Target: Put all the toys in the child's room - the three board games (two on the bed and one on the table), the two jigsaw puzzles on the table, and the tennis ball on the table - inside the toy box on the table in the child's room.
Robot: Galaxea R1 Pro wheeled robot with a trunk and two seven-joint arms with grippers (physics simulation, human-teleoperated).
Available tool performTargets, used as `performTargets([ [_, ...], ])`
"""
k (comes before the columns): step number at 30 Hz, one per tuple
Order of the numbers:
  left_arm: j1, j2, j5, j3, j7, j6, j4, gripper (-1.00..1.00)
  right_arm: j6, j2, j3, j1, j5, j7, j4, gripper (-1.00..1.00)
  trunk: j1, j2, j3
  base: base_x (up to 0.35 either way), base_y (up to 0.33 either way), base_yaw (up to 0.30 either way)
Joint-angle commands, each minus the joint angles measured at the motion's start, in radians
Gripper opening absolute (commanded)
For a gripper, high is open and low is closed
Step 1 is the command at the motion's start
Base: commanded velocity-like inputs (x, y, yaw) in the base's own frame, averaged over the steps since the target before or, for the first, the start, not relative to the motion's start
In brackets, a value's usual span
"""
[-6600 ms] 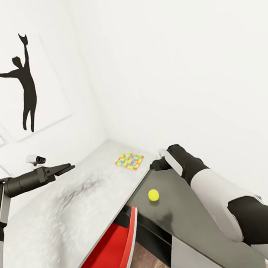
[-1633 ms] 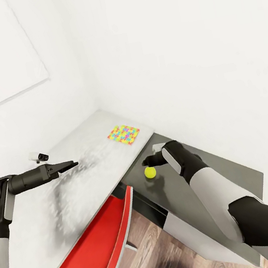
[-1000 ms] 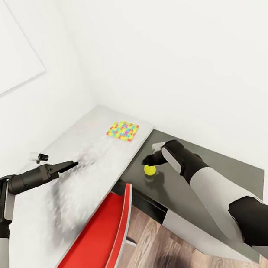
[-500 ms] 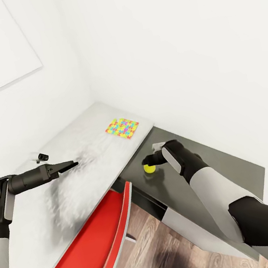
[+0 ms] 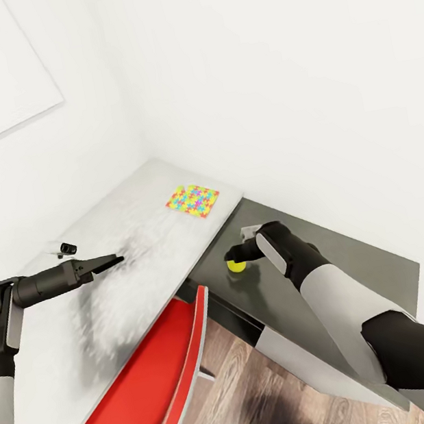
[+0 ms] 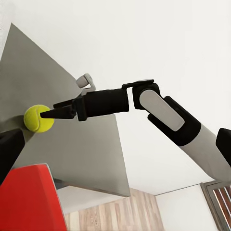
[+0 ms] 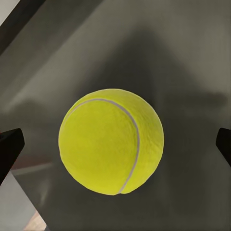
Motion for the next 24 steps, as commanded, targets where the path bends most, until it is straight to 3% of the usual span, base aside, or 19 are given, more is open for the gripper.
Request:
performTargets([
  [1, 0.0, 0.0, -0.001, 0.0, -0.004, 0.011, 0.0, 1.0, 0.004, 0.0, 0.001, -0.001, -0.002, 0.0, -0.001, 1.0, 0.001, -0.002, -0.002, 0.0, 0.0, 0.0],
  [24, -0.001, 0.0, 0.0, 0.0, -0.004, 0.011, 0.0, 1.0, 0.004, 0.0, 0.0, -0.001, -0.002, 0.0, -0.001, 1.0, 0.001, -0.002, -0.006, 0.0, 0.0, 0.0],
])
